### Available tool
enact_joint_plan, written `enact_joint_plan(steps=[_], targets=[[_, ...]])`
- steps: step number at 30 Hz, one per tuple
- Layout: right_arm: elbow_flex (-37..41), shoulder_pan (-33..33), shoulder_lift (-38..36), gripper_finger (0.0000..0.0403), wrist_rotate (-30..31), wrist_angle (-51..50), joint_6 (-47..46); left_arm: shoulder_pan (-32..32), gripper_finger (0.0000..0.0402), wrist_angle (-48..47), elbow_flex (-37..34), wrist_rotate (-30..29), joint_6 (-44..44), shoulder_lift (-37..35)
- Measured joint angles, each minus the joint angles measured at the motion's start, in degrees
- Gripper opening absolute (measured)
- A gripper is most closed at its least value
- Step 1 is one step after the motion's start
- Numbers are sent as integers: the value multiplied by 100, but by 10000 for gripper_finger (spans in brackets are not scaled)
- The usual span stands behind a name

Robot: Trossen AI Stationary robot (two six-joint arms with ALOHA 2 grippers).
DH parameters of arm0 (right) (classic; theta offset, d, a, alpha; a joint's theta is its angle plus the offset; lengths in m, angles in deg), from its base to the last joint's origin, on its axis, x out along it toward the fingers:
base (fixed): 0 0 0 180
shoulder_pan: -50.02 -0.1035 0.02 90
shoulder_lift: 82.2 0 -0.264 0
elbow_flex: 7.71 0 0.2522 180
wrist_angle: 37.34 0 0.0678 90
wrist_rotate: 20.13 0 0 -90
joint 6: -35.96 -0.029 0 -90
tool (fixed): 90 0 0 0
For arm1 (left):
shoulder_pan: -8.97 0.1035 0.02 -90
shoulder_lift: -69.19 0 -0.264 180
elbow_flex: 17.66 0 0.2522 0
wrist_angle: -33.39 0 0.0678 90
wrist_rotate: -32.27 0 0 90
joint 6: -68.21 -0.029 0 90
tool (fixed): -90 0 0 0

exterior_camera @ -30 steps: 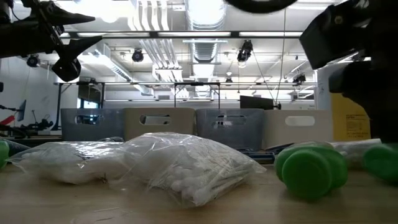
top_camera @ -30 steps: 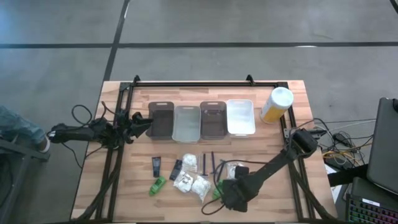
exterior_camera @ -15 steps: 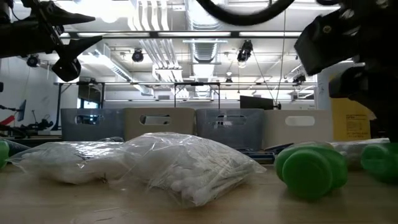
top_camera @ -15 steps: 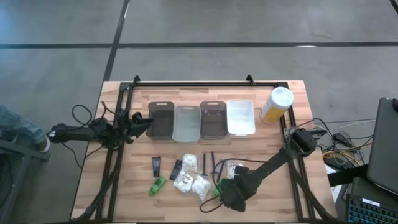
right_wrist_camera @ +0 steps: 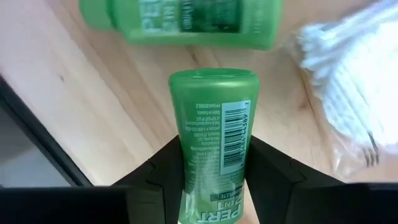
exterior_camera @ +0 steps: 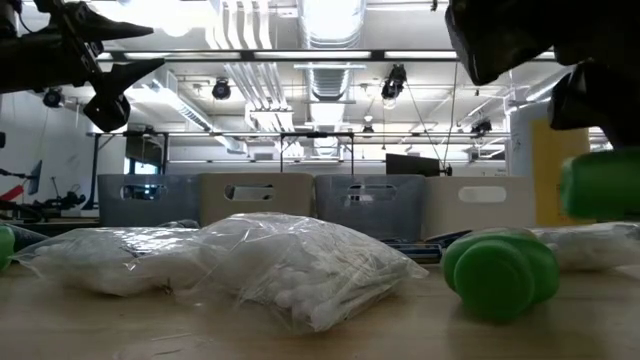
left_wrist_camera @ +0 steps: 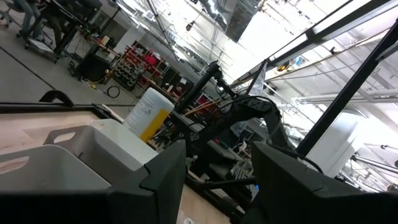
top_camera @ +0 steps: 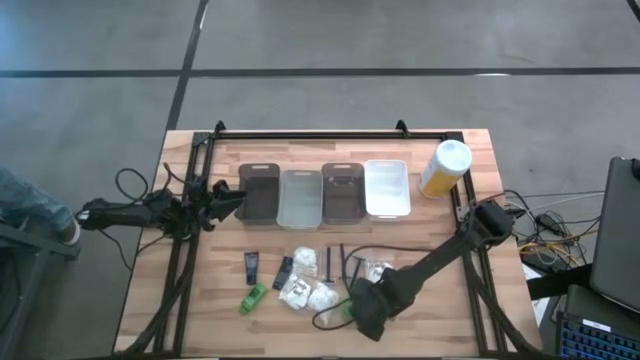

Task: Pick & Place Travel size toiletries
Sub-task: Put the green shampoo into the white bin

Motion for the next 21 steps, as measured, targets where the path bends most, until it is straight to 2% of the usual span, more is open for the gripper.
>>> enact_joint_plan(steps=[4, 11, 21], targets=[[3, 95, -347, 127, 695, -15, -816, 0, 188, -17, 0, 1, 0, 1], [16, 710, -1012, 125, 1799, -120, -1967, 2, 188, -22, 0, 1, 0, 1], [14, 1929, -1909, 123, 2404, -514, -1863, 1, 188, -24, 0, 0, 0, 1]])
